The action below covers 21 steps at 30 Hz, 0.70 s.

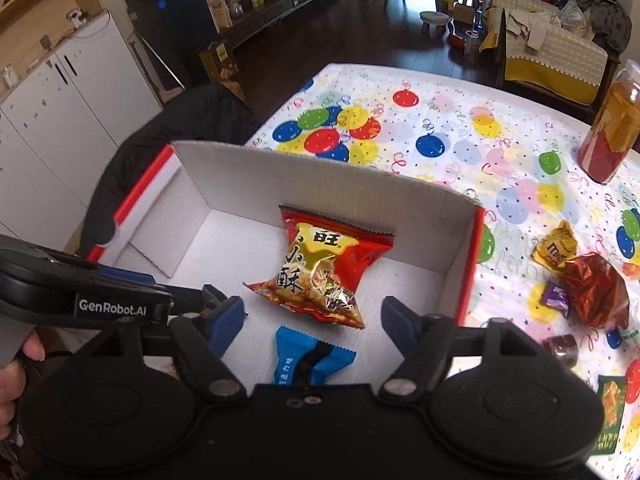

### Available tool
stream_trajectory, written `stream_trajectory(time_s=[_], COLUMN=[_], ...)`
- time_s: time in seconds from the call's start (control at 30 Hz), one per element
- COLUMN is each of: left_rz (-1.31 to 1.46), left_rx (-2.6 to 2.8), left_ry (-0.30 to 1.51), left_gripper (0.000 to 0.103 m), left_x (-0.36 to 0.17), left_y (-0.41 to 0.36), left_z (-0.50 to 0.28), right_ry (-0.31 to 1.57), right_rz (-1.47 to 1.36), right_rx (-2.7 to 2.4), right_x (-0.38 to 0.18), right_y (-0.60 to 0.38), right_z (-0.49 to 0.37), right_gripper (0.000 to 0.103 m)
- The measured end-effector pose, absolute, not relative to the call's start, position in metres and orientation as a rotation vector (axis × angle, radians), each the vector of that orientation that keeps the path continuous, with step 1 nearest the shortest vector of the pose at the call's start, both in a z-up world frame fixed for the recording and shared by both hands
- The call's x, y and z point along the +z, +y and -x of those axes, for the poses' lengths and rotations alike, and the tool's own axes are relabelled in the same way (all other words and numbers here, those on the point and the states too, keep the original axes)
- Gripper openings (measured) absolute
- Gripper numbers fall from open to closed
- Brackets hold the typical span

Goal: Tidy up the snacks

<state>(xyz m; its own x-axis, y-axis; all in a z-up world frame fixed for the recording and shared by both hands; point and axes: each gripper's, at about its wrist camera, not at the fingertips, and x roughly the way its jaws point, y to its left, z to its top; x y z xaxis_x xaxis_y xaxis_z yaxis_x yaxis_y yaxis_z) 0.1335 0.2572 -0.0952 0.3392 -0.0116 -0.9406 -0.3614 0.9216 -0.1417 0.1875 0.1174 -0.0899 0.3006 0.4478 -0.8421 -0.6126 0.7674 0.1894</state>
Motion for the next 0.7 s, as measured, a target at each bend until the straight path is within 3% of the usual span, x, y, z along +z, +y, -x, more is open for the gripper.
stream_trajectory(time_s=[0.23, 0.33, 0.7], left_rz=[0.345, 0.336, 0.272], left_rx=[0.196, 0.185, 0.081], left_ry=[1.116, 1.064, 0.967], left_gripper=[0.049, 0.055, 0.063], left_x=[-0.066, -0.051, -0.018], left_y=[0.24, 0.229, 0.162], left_z=[-0.114, -0.106, -0.094], right_ry=[1.005, 0.985, 0.928], right_rz=[0.116, 0.08, -0.01], right_rx=[0.714, 0.712, 0.683], right_x=[-0.062, -0.051, -0.025], right_y=[0.09, 0.073, -0.001], right_z=[-0.173, -0.165, -0.143], right_gripper=[0.085, 0.092, 0.094])
